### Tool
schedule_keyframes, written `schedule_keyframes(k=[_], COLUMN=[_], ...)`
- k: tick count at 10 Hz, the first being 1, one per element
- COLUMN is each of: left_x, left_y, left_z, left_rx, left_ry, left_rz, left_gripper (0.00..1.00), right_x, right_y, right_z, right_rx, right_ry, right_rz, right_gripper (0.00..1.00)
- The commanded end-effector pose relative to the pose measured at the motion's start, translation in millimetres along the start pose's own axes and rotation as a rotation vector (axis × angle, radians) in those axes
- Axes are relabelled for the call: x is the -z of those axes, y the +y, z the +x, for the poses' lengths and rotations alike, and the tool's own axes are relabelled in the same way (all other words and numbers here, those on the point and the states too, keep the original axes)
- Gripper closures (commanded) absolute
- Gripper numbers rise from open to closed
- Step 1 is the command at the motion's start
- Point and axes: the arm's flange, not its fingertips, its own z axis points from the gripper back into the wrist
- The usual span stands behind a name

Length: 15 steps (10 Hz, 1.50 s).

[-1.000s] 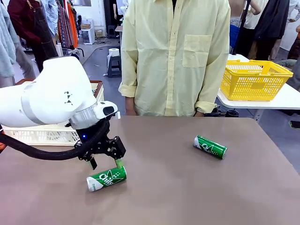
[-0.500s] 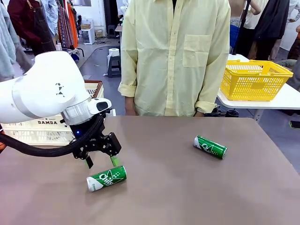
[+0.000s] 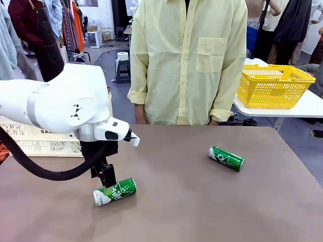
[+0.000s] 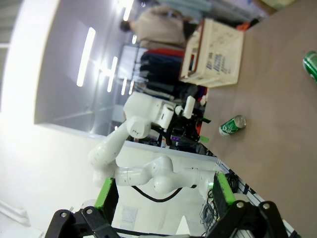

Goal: Place the drinks into the Shopping basket.
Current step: Pick up one drink and place it into the Shopping basket.

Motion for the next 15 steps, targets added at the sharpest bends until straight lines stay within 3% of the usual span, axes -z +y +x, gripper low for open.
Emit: schedule_keyframes(k=[1,4,8,12,14,15], left_x=[10.8,26.0,53.3,89.6,89.1,89.0], left_y=[11.7,13.5,20.3,26.3,26.1,26.0], left_z=[-3.0,9.1,19.7,34.6,39.6,40.5], left_rx=[0.351,0.340,0.295,0.230,0.232,0.224], left_ry=[-0.108,-0.265,-0.248,-0.168,-0.159,-0.134], left_rz=[0.044,0.082,0.078,0.104,0.074,0.075], left_gripper=[0.00,0.00,0.00,0.00,0.00,0.54], right_x=[0.8,0.8,0.8,0.8,0.8,0.8], right_y=[6.1,6.1,6.1,6.1,6.1,6.1], right_z=[1.2,1.2,1.2,1.2,1.2,1.2], right_rx=[0.010,0.010,0.010,0.010,0.010,0.010], right_ry=[-0.011,-0.011,-0.011,-0.011,-0.011,-0.011], right_rz=[0.021,0.021,0.021,0.021,0.021,0.021], right_gripper=[0.00,0.00,0.00,0.00,0.00,0.00])
